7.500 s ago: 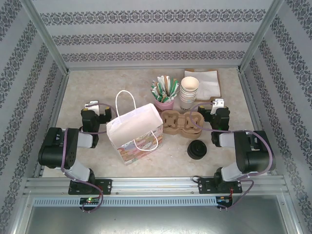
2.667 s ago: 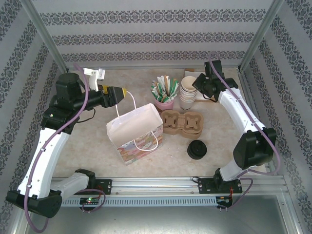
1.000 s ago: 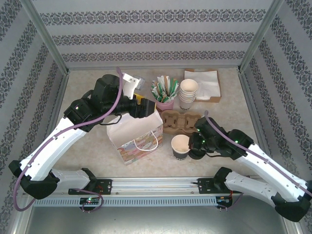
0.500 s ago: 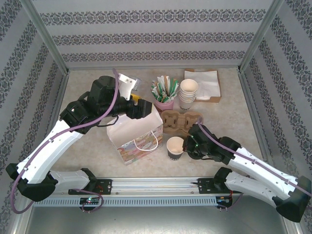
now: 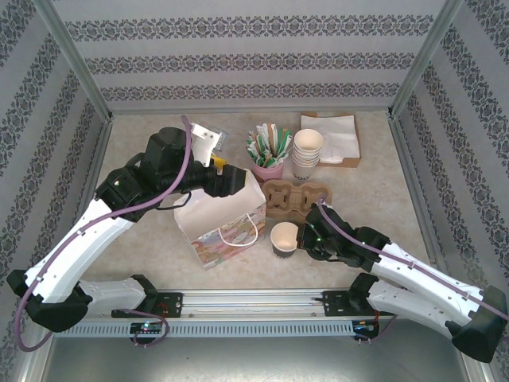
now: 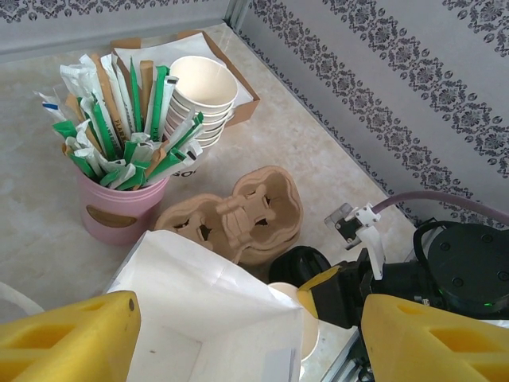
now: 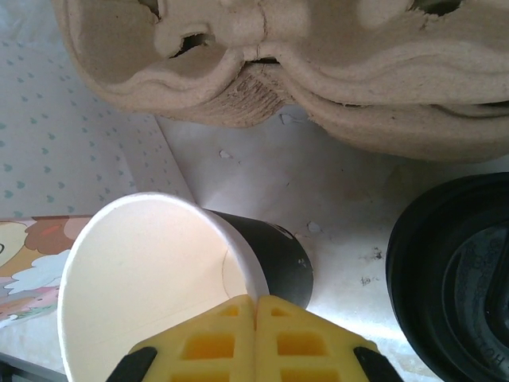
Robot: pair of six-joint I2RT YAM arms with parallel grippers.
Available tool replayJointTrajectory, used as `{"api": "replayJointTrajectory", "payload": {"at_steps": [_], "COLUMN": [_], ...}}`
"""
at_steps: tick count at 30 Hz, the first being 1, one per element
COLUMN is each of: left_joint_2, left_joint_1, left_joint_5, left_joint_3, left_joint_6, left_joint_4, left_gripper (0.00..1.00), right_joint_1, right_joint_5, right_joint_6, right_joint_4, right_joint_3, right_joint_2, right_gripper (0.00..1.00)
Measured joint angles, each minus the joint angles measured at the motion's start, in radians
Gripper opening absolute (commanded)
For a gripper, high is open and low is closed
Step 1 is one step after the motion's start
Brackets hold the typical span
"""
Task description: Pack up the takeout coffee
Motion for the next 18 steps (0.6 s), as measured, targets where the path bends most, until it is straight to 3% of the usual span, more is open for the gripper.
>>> {"api": "replayJointTrajectory", "payload": {"at_steps": [3,9,16,18], "left_joint_2": [-0.002,-0.002,-0.002,-0.002], "left_joint_1": [0.000,0.000,0.000,0.000], "left_joint_5": [0.000,0.001,0.001,0.001], "left_joint_3": [-0.006,-0.010,-0.010,-0.010], "left_joint_6": [0.000,0.000,0.000,0.000], "left_joint_4": [0.000,0.000,0.000,0.000], "left_gripper": [0.74,0.74,0.74,0.74], "right_joint_1": [0.000,0.000,0.000,0.000], "right_joint_5": [0.003,0.021,0.070,0.112], "right_joint_6": [-0.010,-0.030,-0.043,-0.032], "right_joint_4": [-0.001,-0.006,-0.093,-0.148], "right_joint_3": [0.000,0.000,0.051,0.101], "right_joint_2": [0.001,0.000,-0.019,-0.028], "right_gripper": [0.16,0.43,0.49,0.68]}}
